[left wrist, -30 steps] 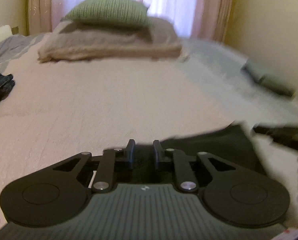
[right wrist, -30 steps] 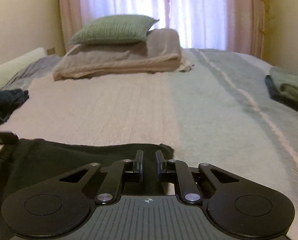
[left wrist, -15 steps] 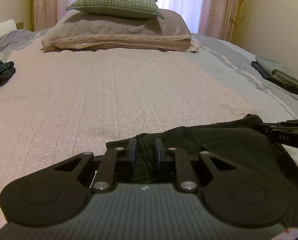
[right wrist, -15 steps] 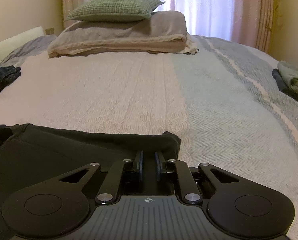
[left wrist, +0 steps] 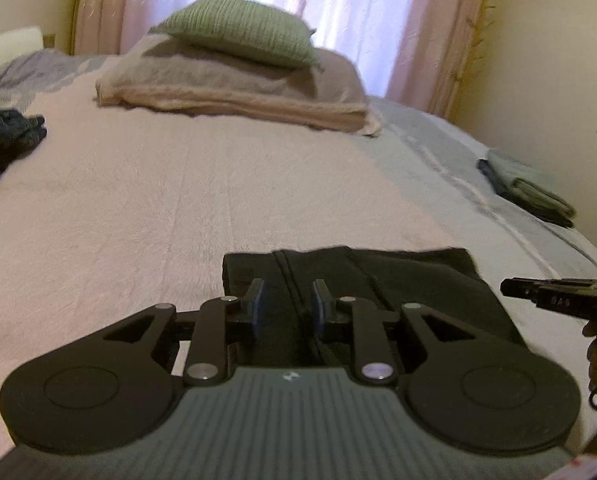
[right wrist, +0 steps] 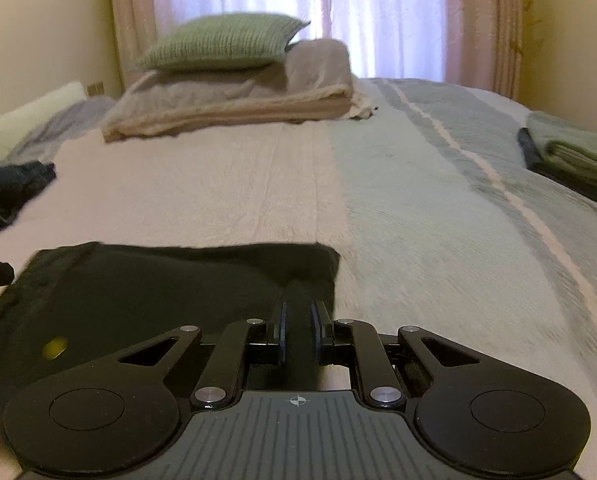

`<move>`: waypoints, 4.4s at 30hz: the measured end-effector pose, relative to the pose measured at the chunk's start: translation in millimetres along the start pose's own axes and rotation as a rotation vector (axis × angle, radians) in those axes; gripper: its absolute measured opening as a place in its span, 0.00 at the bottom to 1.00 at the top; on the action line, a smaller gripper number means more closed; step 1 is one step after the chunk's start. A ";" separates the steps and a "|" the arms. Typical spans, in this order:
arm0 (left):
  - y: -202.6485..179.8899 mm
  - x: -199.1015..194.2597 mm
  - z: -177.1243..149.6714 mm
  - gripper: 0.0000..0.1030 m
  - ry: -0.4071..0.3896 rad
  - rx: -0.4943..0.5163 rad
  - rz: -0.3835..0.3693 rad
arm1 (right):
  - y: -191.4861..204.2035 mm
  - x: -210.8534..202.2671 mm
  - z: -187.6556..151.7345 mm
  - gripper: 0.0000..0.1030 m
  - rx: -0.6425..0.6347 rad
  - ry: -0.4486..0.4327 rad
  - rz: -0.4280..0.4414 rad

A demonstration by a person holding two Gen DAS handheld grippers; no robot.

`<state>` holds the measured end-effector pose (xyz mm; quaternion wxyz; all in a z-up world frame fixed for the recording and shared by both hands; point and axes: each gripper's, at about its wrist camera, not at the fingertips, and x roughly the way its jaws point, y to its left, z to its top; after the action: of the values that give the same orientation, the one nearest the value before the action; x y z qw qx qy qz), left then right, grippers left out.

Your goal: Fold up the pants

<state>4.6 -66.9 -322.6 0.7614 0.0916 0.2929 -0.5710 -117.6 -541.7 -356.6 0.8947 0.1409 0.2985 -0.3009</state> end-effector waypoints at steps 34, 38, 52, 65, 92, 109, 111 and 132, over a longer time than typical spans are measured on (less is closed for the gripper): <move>-24.7 -158.0 -111.9 0.38 0.154 -0.057 0.004 | 26.2 -182.7 -124.8 0.51 0.428 0.053 0.033; -9.8 -130.9 -102.1 0.37 0.168 -0.084 -0.033 | 11.4 -154.9 -141.9 0.51 0.694 -0.009 0.152; -32.3 -32.1 66.6 0.36 0.421 0.080 -0.072 | -48.3 -110.7 -67.4 0.51 1.192 0.302 0.126; -91.2 130.8 148.2 0.35 0.584 0.446 -0.355 | -81.6 -152.0 -53.0 0.51 1.388 0.167 -0.225; -62.9 240.9 127.6 0.04 0.935 0.572 -0.816 | 114.5 -85.1 -97.2 0.07 1.643 -0.196 -0.288; -45.4 219.7 124.7 0.32 0.972 0.565 -0.773 | 125.3 -88.7 -90.9 0.32 1.642 -0.130 -0.321; -45.1 220.4 120.4 0.10 0.961 0.554 -0.767 | 132.2 -81.4 -91.7 0.31 1.643 -0.107 -0.284; -76.2 231.9 158.1 0.35 0.776 0.544 -0.764 | 93.0 -124.5 -93.6 0.26 1.587 -0.198 -0.468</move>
<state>29.0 -356.2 -307.2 0.2895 0.3727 0.4049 -0.7831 -181.5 -372.3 -346.0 0.4662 0.6369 -0.0610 -0.6109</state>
